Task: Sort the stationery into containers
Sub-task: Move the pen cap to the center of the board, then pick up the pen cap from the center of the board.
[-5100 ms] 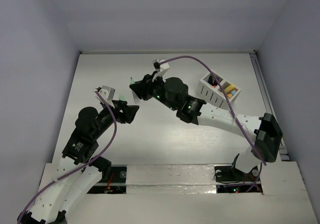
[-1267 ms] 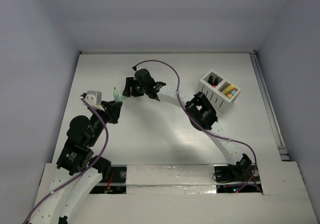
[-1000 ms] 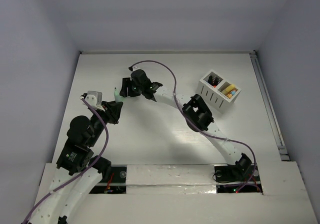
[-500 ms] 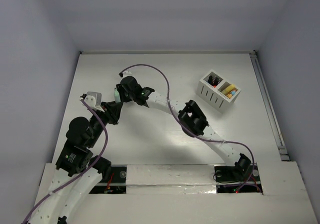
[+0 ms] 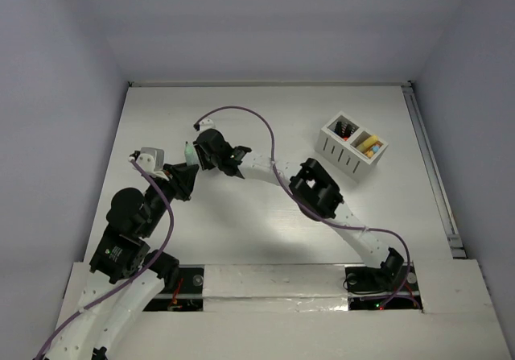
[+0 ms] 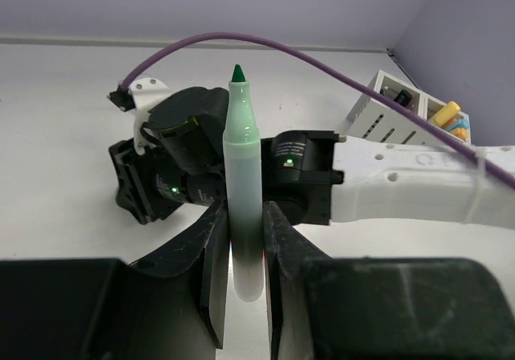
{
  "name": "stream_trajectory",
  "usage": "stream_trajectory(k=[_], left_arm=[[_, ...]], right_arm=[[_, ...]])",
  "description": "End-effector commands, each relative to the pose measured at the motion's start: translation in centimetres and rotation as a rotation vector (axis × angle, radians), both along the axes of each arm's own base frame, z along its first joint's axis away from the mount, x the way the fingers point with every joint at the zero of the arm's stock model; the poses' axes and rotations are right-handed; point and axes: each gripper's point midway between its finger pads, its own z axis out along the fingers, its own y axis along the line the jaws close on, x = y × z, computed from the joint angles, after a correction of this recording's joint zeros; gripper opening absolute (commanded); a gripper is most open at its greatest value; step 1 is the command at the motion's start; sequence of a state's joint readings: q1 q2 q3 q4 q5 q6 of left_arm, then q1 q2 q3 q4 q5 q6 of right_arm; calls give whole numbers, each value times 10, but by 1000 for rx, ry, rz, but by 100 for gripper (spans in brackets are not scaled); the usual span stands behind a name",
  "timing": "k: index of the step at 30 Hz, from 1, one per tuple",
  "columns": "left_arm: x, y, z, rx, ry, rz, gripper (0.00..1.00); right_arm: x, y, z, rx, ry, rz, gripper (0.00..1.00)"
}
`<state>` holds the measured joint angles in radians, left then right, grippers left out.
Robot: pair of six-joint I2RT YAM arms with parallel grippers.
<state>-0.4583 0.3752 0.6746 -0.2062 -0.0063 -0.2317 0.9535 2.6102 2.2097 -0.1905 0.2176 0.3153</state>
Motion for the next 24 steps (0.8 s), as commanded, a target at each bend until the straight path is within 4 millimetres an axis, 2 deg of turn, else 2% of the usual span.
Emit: stream_trajectory(k=[1,2,3,5,6,7,9,10,11,13,16,18,19,23,24], left_arm=[[-5,-5,30,-30,-85,-36,0],[-5,-5,29,-29,-83,-36,0],[-4,-5,28,-28,-80,-37,0],[-4,-6,28,-29,-80,-40,0],[-4,-6,28,-30,-78,-42,0],[-4,-7,27,-29,-76,-45,0],[-3,-9,26,-26,-71,-53,0],[-3,-9,26,-28,-70,-54,0],[-2,-10,25,-26,-66,-54,0],[-2,-11,24,-26,-63,-59,0],[-1,-11,23,-24,-59,-60,0],[-1,-12,23,-25,-56,-62,0],[0,-12,21,-23,-54,-63,0],[-1,-15,20,-22,-50,-77,0],[-1,-17,18,-21,-45,-89,0]], right_arm=[[-25,-50,-38,-205,50,9,36],[-26,-55,-35,-205,36,4,35],[-37,-71,-37,-234,50,6,35],[-45,-83,-35,-242,37,18,34],[-49,-88,-22,-226,30,16,34],[-62,-105,-39,-262,65,19,34],[-66,-119,-40,-261,74,4,34],[-69,-122,-30,-245,69,1,34],[-77,-132,-38,-261,86,2,34],[-82,-134,-30,-246,90,11,33],[-86,-141,-30,-258,119,29,32],[-87,-140,-26,-265,118,42,25],[-87,-140,-25,-265,120,44,15],[-82,-145,-14,-224,129,7,4],[-76,-142,5,-165,105,-3,3]])
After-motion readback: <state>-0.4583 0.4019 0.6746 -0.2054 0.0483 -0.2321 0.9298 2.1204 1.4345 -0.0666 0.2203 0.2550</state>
